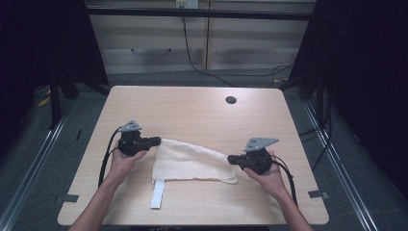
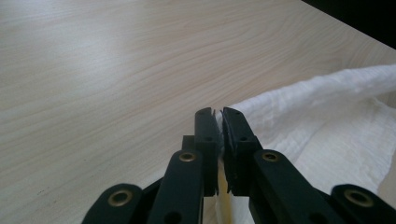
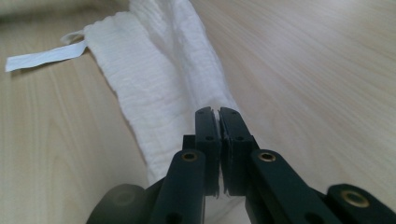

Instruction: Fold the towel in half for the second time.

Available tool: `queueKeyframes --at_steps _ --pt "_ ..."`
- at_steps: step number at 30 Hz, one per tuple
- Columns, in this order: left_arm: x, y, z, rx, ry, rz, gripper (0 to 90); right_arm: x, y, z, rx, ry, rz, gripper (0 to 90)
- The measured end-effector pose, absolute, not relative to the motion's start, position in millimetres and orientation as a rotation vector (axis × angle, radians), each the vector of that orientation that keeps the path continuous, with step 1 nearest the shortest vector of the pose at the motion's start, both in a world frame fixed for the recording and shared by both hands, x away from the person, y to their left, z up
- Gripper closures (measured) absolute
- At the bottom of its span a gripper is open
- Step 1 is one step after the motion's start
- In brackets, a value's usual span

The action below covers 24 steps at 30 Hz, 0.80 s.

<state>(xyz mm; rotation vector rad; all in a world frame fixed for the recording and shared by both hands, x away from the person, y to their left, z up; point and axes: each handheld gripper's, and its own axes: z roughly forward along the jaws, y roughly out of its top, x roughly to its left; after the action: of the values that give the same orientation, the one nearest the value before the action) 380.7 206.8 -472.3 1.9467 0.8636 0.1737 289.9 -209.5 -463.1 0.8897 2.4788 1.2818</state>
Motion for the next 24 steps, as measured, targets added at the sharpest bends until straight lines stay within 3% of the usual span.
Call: queueKeyframes --at_steps 24 --pt "372 192 -470 1.985 0.814 0.185 85.3 261 -199 -494 0.914 2.747 1.158 87.1"
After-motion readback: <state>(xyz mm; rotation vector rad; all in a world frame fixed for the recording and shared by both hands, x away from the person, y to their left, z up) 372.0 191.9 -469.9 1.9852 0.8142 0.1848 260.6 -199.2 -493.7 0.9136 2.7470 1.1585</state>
